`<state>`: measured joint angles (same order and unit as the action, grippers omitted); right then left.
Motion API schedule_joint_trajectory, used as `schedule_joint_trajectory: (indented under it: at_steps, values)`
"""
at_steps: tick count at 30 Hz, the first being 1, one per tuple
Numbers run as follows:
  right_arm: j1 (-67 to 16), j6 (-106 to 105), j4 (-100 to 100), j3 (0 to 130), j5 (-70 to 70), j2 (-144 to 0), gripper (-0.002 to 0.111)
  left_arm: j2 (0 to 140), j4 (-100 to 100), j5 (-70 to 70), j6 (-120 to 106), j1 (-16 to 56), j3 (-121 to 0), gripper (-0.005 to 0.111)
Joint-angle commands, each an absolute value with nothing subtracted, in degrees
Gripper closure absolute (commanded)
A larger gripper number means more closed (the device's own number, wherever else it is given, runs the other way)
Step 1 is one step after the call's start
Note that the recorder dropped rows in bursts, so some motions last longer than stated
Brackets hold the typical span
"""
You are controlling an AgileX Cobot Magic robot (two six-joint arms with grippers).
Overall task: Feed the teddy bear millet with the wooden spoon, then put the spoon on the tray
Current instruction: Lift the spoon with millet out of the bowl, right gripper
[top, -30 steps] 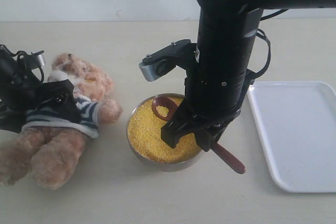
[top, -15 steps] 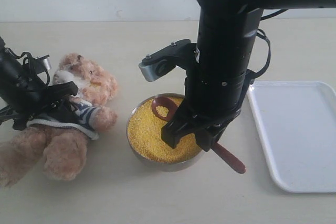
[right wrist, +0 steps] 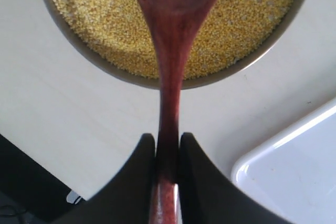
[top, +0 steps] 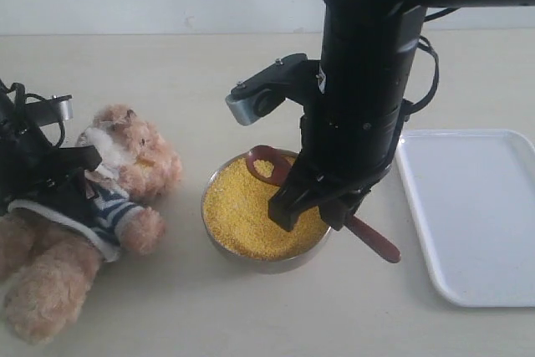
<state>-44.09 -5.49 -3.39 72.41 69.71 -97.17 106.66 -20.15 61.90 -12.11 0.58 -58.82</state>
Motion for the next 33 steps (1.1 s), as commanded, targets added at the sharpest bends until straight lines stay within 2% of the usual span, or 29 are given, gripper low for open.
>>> schedule_joint_trajectory:
  at_steps: [1, 7, 18, 23, 33]
  values:
    - [-43.99, -6.74, -4.33, 73.6, 69.96, -93.72, 0.109, 104.32, -18.17, 67.82, -12.1, 0.63, -58.25, 0.103]
    - [-43.99, -7.4, -6.93, 75.46, 69.96, -91.55, 0.109, 101.57, -20.35, 69.21, -12.9, 0.76, -58.25, 0.103]
    - [-46.94, -7.96, -6.62, 75.43, 69.96, -91.55, 0.109, 100.01, -20.84, 68.82, -14.0, 6.58, -58.25, 0.103]
    - [-49.81, -7.59, -5.33, 75.43, 69.96, -91.55, 0.109, 99.73, -21.53, 68.82, -14.55, 6.55, -58.25, 0.103]
    - [-49.81, -6.97, -5.44, 79.93, 69.96, -93.18, 0.109, 95.54, -23.22, 69.96, -14.55, 6.55, -58.25, 0.103]
